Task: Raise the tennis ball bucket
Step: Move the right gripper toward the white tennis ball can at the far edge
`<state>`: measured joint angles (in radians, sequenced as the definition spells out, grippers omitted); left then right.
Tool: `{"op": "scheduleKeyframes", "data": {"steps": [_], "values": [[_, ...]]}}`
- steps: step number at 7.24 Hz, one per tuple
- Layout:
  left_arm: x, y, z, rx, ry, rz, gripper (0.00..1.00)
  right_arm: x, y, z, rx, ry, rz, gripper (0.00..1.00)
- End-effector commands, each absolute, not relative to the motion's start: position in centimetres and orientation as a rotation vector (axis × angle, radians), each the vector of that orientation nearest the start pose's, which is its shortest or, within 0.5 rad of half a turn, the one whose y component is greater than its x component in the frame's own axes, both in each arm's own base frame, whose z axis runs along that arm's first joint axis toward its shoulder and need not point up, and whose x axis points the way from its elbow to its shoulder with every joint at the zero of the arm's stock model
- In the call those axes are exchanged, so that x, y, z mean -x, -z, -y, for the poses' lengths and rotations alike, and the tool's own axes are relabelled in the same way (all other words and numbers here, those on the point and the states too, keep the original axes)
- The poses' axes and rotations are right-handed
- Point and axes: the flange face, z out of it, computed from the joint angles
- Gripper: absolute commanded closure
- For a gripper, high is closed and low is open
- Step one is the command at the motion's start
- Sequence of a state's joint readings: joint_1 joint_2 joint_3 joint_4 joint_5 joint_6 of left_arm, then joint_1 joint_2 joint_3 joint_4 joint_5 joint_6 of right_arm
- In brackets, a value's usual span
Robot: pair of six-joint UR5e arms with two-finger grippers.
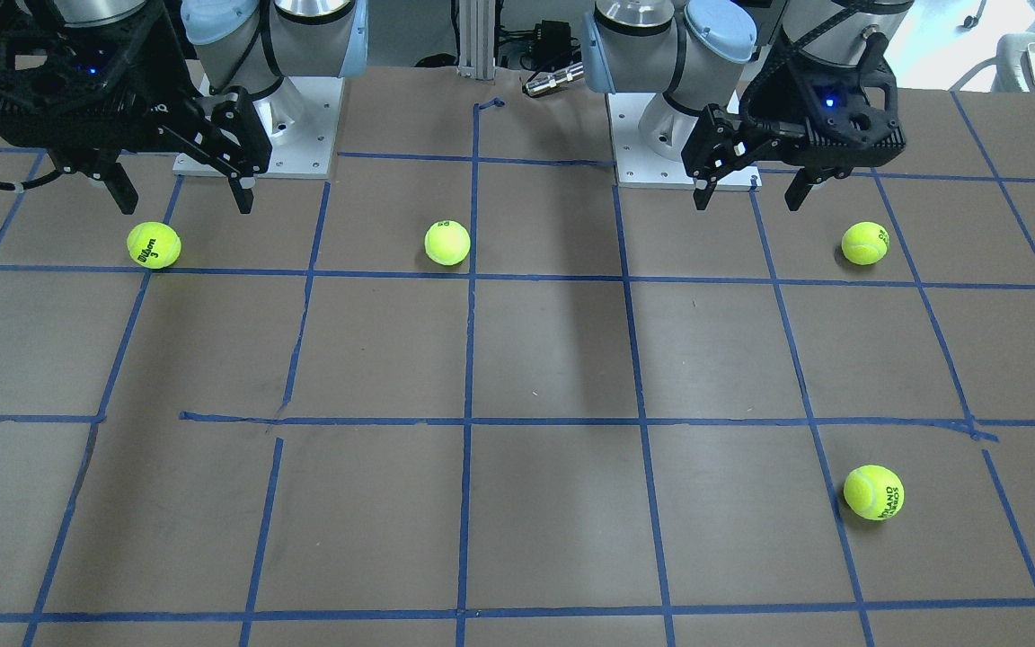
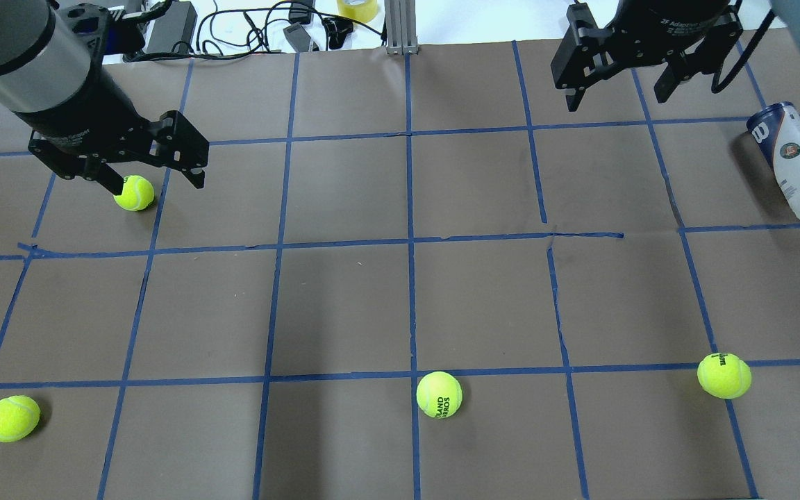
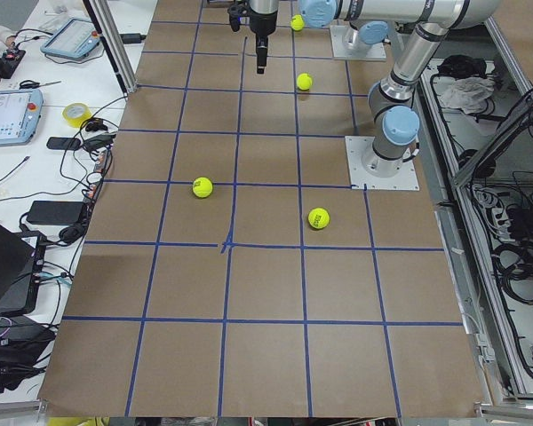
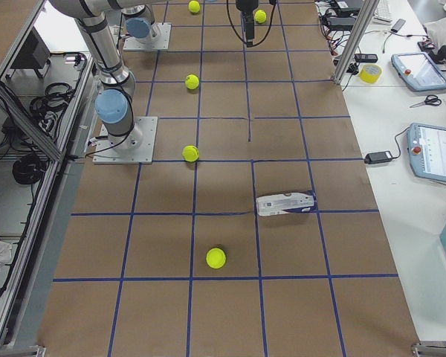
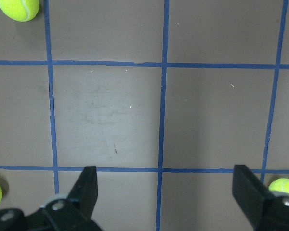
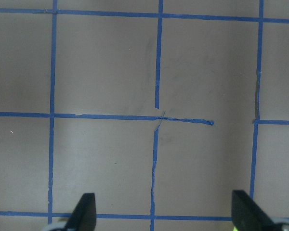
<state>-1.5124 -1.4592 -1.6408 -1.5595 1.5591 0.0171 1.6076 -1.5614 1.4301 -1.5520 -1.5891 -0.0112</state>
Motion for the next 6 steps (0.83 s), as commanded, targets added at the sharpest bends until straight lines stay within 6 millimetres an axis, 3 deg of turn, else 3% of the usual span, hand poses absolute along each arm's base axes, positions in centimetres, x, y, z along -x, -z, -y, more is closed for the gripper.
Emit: {"op": "scheduleKeyframes", "data": {"steps": [1,5,6], "values": [[10.7,-50.2,45.6,0.046,0.068,-3.143,0.0,-15.0,-54.8,49.8,0.09,0.16,-3.155,0.0],[10.8,-50.6,45.1,0.046,0.061,-3.147,0.0,-14.7,-54.3,50.5,0.055,0.154,-3.135,0.0],[10.8,-50.7,45.4,0.046,0.068,-3.143,0.0,-14.7,-53.1,52.0,0.07,0.157,-3.138,0.0]]}}
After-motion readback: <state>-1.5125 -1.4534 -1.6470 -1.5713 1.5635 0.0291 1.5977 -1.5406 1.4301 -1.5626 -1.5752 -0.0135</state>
